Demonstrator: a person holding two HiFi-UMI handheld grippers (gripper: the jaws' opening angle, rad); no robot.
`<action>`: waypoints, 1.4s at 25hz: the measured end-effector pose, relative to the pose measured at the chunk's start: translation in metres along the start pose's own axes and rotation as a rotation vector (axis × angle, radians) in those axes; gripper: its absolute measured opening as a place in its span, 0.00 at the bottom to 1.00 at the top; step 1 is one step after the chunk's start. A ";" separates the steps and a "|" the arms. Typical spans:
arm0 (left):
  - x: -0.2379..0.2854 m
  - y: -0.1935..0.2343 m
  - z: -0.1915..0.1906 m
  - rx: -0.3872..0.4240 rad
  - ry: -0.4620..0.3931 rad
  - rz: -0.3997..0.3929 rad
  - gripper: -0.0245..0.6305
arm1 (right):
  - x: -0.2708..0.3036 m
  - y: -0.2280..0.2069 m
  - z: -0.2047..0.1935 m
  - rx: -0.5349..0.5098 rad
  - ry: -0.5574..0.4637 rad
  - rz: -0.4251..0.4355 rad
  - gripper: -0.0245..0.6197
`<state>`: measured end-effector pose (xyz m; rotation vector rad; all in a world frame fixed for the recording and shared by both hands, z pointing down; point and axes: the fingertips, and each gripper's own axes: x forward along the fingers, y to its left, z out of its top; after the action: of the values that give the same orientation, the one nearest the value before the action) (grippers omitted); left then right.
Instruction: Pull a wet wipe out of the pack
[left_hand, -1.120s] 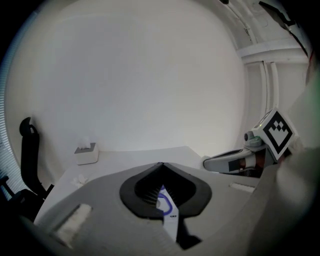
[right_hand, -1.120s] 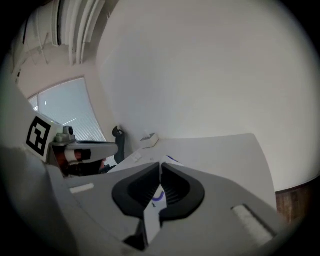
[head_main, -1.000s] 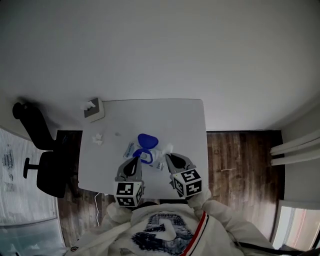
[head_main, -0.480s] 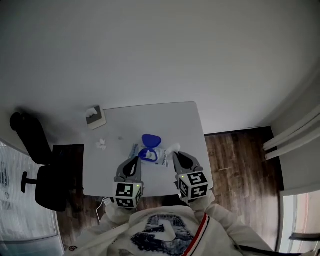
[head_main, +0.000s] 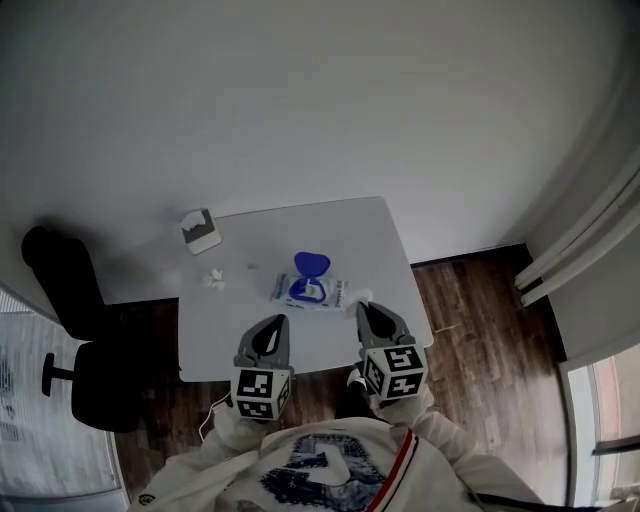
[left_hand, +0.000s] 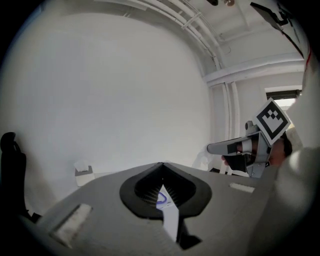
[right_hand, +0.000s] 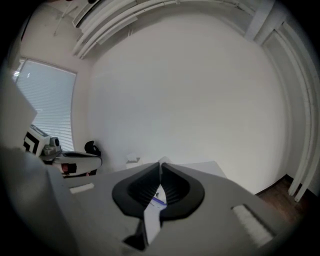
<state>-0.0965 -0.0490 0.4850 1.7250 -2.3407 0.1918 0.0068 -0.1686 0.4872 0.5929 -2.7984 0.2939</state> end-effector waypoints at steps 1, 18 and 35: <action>-0.008 -0.004 -0.001 0.003 -0.004 -0.009 0.04 | -0.006 0.006 -0.002 0.004 -0.006 -0.005 0.05; -0.115 -0.030 -0.007 -0.008 -0.056 -0.062 0.04 | -0.097 0.077 -0.009 0.010 -0.080 -0.073 0.05; -0.103 -0.063 0.002 -0.009 -0.047 0.010 0.04 | -0.118 0.064 -0.011 -0.014 -0.047 0.040 0.05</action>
<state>-0.0076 0.0271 0.4546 1.7324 -2.3800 0.1427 0.0866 -0.0655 0.4534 0.5481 -2.8576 0.2713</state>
